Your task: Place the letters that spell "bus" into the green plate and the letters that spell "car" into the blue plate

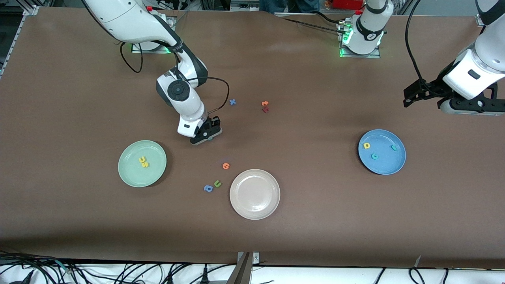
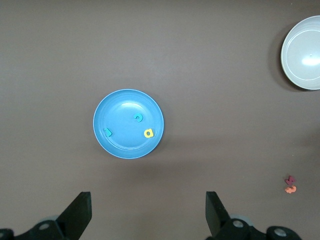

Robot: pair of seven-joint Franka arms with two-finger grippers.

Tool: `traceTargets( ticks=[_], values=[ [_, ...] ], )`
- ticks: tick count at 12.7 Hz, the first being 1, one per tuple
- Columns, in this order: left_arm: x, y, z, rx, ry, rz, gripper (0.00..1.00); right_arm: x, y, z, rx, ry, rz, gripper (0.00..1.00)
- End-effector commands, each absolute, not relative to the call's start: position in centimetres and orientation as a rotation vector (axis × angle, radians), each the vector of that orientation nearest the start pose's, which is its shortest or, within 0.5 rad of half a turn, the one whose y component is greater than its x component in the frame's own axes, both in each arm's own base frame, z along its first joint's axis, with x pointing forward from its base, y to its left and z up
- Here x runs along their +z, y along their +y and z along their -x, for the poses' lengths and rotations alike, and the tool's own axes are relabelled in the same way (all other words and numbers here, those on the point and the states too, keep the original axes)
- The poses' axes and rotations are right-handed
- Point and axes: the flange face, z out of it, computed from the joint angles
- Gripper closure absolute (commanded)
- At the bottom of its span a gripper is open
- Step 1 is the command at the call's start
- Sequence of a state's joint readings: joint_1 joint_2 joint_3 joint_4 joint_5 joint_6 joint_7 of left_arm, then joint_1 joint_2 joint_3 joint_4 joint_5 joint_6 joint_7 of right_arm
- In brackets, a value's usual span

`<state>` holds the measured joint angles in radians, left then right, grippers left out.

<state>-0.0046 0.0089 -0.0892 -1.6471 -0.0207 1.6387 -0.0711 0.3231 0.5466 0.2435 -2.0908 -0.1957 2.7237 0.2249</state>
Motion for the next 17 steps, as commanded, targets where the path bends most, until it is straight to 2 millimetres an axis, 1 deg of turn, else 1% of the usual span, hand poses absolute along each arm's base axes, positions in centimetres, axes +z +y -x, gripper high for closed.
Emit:
traceTargets(
  ticks=[1, 2, 3, 4, 5, 8, 9, 11, 13, 14, 15, 16, 17],
  values=[
    [59.4, -5.3, -56.3, 0.022, 0.017, 3.162, 0.00, 16.8, 31.8, -49.6, -0.145, -0.709, 2.989, 0.97],
    [59.4, -5.3, -56.3, 0.022, 0.017, 3.162, 0.00, 17.1, 31.1, -50.2, -0.159, -0.693, 2.999, 1.00],
    [59.4, -5.3, -56.3, 0.022, 0.017, 3.162, 0.00, 17.6, 30.3, -51.1, -0.180, -0.691, 3.005, 1.00],
    [59.4, -5.4, -56.3, 0.022, 0.020, 3.162, 0.00, 18.4, 29.1, -52.2, -0.198, -0.672, 3.022, 1.00],
    [59.4, -5.4, -56.3, 0.022, 0.020, 3.162, 0.00, 18.9, 27.3, -53.4, -0.198, -0.681, 3.044, 1.00],
    [59.4, -5.5, -56.3, 0.022, 0.022, 3.162, 0.00, 20.8, 21.0, -56.8, -0.151, -0.828, 3.089, 1.00],
    [59.3, -5.5, -56.3, 0.025, 0.022, 3.162, 0.00, 21.8, 19.3, -57.7, -0.128, -0.856, 3.093, 1.00],
    [59.3, -5.5, -56.2, 0.037, 0.022, 3.161, 0.00, 23.6, 15.4, -59.7, -0.065, -0.920, 3.048, 1.00],
    [59.3, -5.5, -56.2, 0.037, 0.022, 3.161, 0.00, 25.5, 11.6, -61.8, -0.013, -0.960, 2.950, 1.00],
    [59.4, -5.4, -56.2, 0.032, 0.020, 3.162, 0.00, 26.0, 9.4, -62.4, -0.006, -0.986, 2.918, 1.00],
    [59.3, -5.4, -56.2, 0.037, 0.020, 3.161, 0.00, 26.1, 7.2, -62.9, -0.015, -1.027, 2.897, 1.00],
    [59.4, -5.5, -56.2, 0.034, 0.022, 3.161, 0.00, 25.9, 5.5, -63.0, -0.017, -1.057, 2.884, 1.00],
    [59.3, -5.5, -56.2, 0.037, 0.022, 3.161, 0.00, 25.2, 5.0, -63.0, -0.010, -1.070, 2.868, 1.00]
  ],
)
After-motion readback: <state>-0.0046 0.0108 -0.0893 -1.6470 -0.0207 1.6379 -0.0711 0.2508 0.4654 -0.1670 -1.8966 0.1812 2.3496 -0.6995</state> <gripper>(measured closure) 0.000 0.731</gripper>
